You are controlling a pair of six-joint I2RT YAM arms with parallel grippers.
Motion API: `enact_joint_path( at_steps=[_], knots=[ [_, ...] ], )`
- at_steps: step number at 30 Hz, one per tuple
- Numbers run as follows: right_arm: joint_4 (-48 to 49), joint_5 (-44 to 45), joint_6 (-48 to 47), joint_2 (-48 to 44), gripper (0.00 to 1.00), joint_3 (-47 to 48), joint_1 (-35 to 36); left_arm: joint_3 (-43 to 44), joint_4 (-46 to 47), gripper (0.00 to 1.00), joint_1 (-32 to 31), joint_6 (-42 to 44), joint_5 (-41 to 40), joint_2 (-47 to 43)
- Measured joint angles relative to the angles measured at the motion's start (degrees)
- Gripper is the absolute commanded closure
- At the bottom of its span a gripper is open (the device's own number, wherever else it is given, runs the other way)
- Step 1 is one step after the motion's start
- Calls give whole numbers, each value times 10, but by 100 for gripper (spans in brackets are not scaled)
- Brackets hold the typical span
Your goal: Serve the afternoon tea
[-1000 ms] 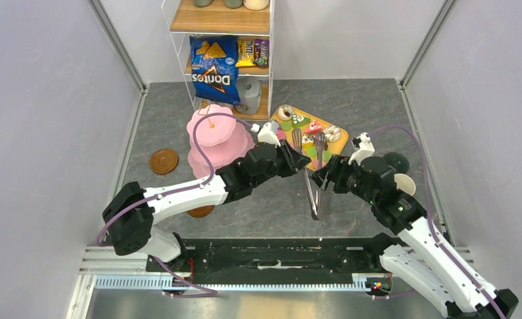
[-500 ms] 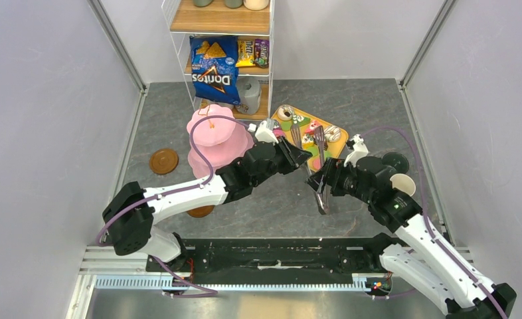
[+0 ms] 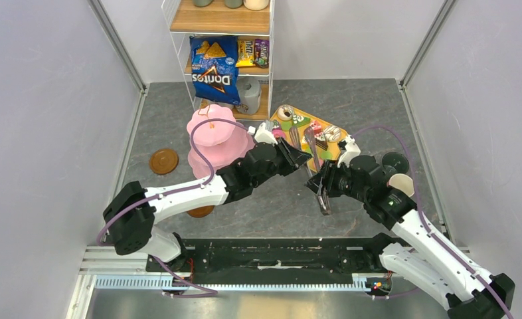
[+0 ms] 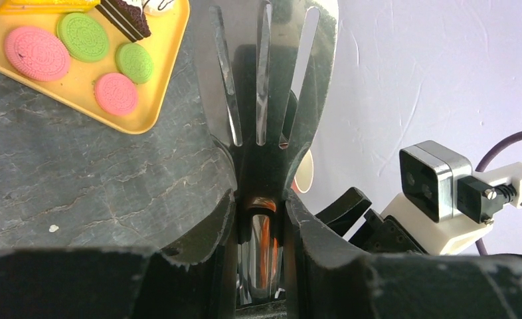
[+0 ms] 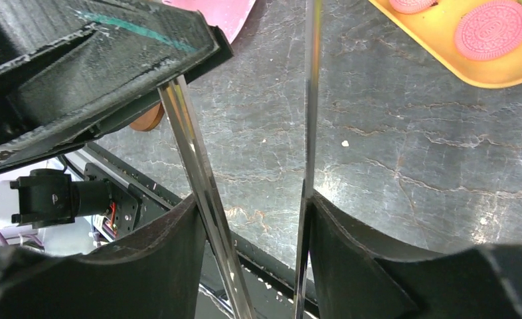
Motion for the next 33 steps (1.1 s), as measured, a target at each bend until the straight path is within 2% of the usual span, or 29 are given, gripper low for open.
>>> enact_joint_path(
  at_steps=[8,11,16,20,26,33],
  knots=[
    [2,-5,-5,-8,55,1,6,0,0,79,0,-16,3,3],
    [2,-8,-7,-12,56,1,8,0,-1,71,0,-22,4,3],
    [1,-6,-7,-18,57,1,9,0,-2,52,0,-32,6,3],
    [-3,2,-7,-19,57,1,9,0,-7,42,0,-37,7,4],
    [-7,3,-7,-21,60,1,10,0,-11,39,0,-40,7,6],
    [-13,14,-8,-26,67,1,13,0,-12,41,0,-47,10,24]
  ],
)
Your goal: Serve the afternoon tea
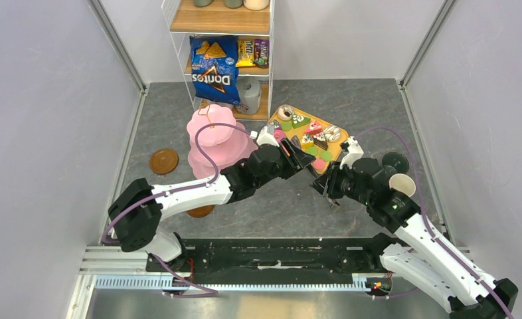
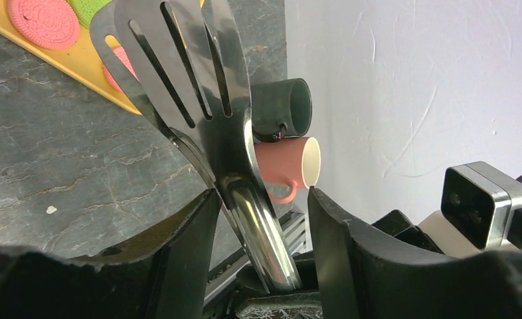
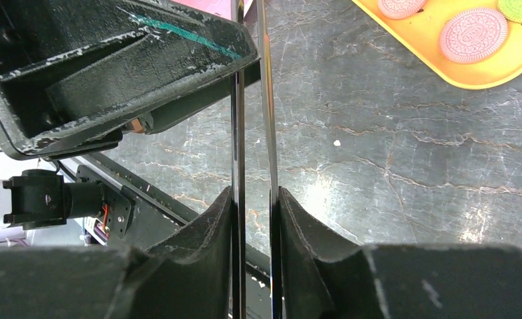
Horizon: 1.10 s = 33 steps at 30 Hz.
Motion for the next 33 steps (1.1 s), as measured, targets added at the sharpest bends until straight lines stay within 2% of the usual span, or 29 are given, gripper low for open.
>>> enact_joint_path(
  at_steps=[12,19,23,32,33],
  knots=[
    [-6,13,-6,-14,68,0,2,0,-31,39,1,-9,-3,-3],
    [-7,12,-11,-11,68,0,2,3,-17,40,2,-17,13,13],
    [-7,10,-13,-6,69,0,5,12,-14,53,2,-17,23,25],
    [-7,3,-21,7,68,0,13,14,8,98,5,-31,27,27],
    [-7,3,-21,7,67,0,13,12,11,98,5,-32,28,27]
  ],
)
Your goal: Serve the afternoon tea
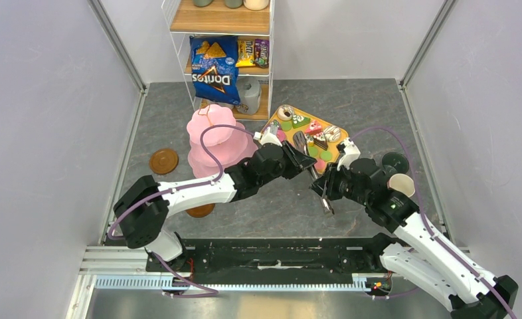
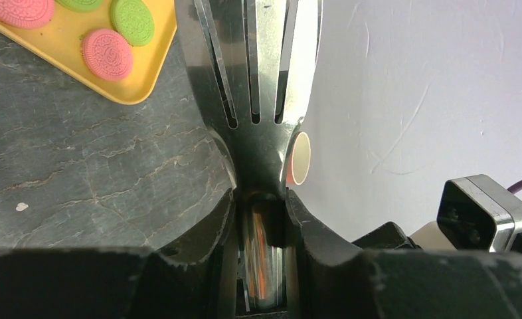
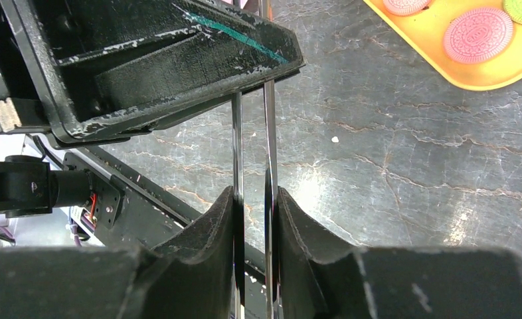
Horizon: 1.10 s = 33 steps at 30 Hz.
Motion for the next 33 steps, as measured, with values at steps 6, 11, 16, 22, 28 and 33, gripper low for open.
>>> enact_joint_path(
  at_steps=[6,11,16,22,28,33],
  knots=[
    [-11,0,-3,3,52,12,2,-14,23,98,2,-3,1,0],
    [-27,5,-2,24,51,38,6,-27,45,98,6,-3,8,0],
    [-34,12,3,46,56,49,11,-44,78,98,6,-3,11,0],
    [-36,20,12,68,59,57,16,-67,132,98,6,-10,15,0],
    [-37,27,13,88,60,69,23,-87,191,98,6,-22,23,0],
    [-46,34,12,96,61,84,28,-89,211,98,6,-22,27,0]
  ],
)
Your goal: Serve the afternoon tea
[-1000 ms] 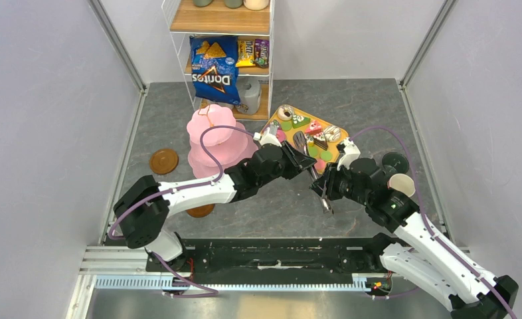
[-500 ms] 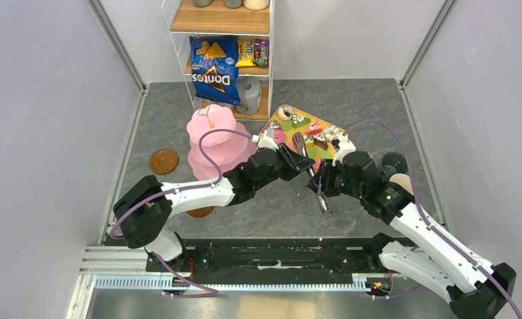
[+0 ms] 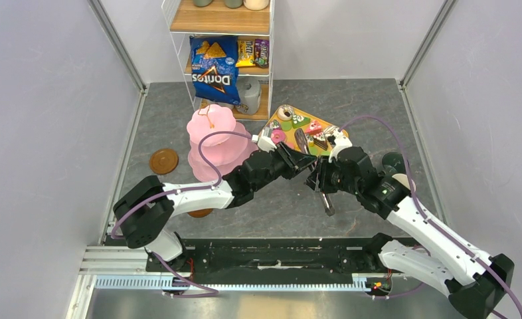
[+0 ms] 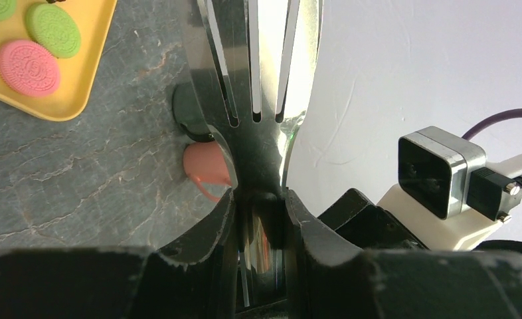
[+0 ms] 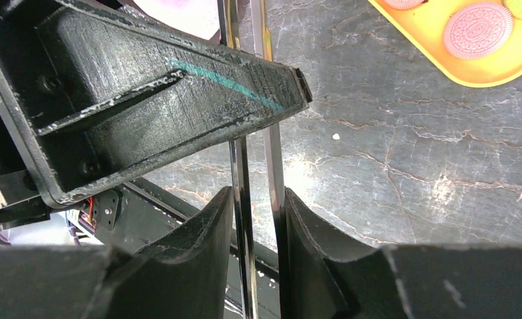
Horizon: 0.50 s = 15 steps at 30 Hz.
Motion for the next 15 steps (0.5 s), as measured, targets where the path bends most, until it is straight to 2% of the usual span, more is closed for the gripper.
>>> enact_joint_path(
  at_steps=[7,11,13,15],
  knots=[
    [-15,9,0,0,65,15,3,-3,21,98,0,0,2,0],
    [-24,10,-5,0,76,22,3,-4,27,97,0,0,4,0],
    [-31,10,-6,0,78,28,5,-4,30,84,0,0,9,0],
    [-40,11,-10,0,80,32,5,-4,32,63,0,0,13,0]
  ],
)
